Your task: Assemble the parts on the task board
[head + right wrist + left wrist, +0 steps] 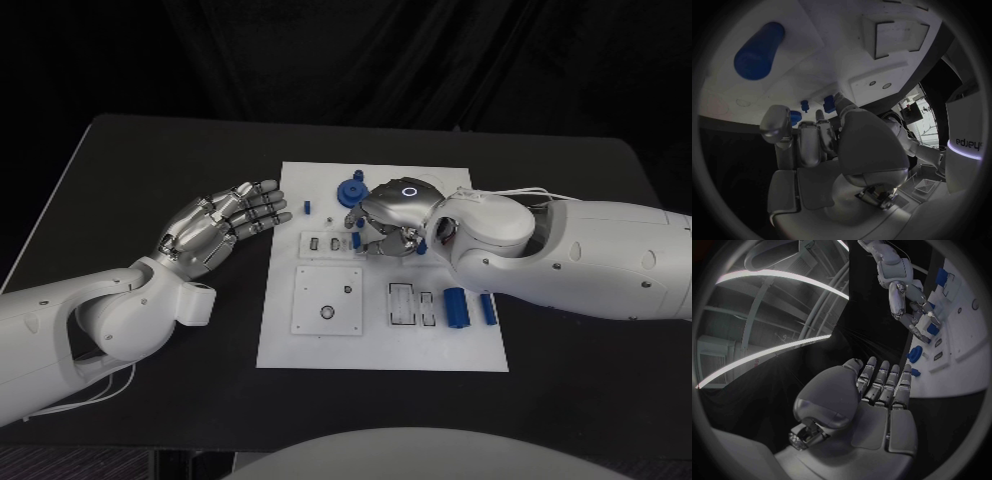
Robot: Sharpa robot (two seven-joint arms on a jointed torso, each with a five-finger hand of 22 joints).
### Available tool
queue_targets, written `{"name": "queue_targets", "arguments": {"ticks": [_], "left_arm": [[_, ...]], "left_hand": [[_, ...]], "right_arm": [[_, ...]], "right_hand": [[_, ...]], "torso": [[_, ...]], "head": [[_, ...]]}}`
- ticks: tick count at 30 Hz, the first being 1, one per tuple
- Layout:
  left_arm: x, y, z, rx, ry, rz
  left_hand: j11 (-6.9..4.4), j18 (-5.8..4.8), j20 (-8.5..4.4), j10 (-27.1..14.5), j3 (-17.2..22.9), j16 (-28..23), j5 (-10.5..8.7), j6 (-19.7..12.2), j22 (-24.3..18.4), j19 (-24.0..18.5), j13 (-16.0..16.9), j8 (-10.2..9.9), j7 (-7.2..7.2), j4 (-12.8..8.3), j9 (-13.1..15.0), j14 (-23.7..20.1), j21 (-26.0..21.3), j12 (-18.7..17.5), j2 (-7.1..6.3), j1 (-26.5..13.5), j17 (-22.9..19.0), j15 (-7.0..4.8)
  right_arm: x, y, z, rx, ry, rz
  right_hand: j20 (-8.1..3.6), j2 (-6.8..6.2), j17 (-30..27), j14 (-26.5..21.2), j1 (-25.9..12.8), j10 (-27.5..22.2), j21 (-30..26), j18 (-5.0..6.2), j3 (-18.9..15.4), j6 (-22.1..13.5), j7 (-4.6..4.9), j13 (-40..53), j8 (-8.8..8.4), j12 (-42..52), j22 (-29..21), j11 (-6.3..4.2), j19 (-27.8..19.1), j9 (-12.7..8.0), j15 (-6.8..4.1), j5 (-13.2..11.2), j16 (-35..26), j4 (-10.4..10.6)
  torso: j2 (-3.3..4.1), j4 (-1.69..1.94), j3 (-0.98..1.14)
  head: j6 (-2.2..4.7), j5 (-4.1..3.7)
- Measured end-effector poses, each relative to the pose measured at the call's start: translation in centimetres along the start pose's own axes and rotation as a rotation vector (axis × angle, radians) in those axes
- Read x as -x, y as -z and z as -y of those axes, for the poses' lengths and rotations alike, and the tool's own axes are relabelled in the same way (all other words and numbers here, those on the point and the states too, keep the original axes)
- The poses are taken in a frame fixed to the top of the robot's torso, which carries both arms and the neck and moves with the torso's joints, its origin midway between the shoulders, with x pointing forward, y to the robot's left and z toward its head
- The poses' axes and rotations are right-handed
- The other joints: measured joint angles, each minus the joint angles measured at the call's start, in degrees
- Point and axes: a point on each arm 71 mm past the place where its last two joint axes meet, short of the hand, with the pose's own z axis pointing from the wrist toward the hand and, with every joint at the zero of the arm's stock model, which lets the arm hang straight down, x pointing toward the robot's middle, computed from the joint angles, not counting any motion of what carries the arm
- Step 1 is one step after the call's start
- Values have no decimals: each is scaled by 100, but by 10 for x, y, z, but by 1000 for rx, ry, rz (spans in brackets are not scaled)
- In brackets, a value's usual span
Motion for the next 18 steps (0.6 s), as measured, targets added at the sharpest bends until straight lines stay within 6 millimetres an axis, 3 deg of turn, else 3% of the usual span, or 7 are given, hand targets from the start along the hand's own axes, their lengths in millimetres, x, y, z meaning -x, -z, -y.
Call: {"name": "queue_targets", "arguments": {"ticks": [11, 14, 16, 18], "left_arm": [[0, 0, 0, 1, 0, 1], [1, 1, 0, 1, -4, 2], [1, 3, 1, 1, -15, 5], [2, 4, 2, 0, -28, 7]], "left_hand": [[-1, 1, 0, -1, 1, 0, 0, 0, 0, 0, 0, 0, 0, -1, -5, 0, 0, 0, -1, -1, 0, 0], [42, 0, 19, -2, 123, 93, 0, 0, 67, 308, 0, 0, 0, -36, -5, 45, 221, 0, -64, -64, 7, 44], [44, -95, 3, -1, 224, 272, 0, 31, 149, 580, 0, 0, 31, -64, -5, 172, 412, 24, -136, -136, 38, 85], [81, -93, -7, 37, 306, 492, 9, 31, 213, 767, 0, 0, 31, -93, -5, 384, 550, 45, -190, -190, 72, 73]], "right_arm": [[1, 4, 3, -4, -7, 22], [4, 9, 5, 1, -17, 54], [6, 14, 7, 3, -26, 84], [8, 18, 11, 3, -32, 112]], "right_hand": [[0, -113, 0, 0, -203, 0, 0, 0, -222, -134, 10, 0, 0, 24, 0, 0, 0, -109, 0, -23, 0, 159], [-31, -162, 0, 21, -251, 11, 92, 0, -302, -134, 10, 0, 0, 67, 0, -11, 31, -134, -21, -23, 49, 239], [-23, -162, 0, 21, -251, 85, 184, -1, -319, -134, 10, 0, 0, 96, 0, -15, 83, -148, -21, -23, 110, 309], [-32, -162, 0, 21, -251, 104, 249, -1, -340, -134, 10, 0, 0, 111, 0, -22, 92, -153, -21, -23, 128, 358]], "torso": [[-1, -2, 1], [-1, -2, 1], [-2, -2, 1], [-4, -2, 1]], "head": [[-6, 29], [15, 57], [44, 70], [80, 82]]}}
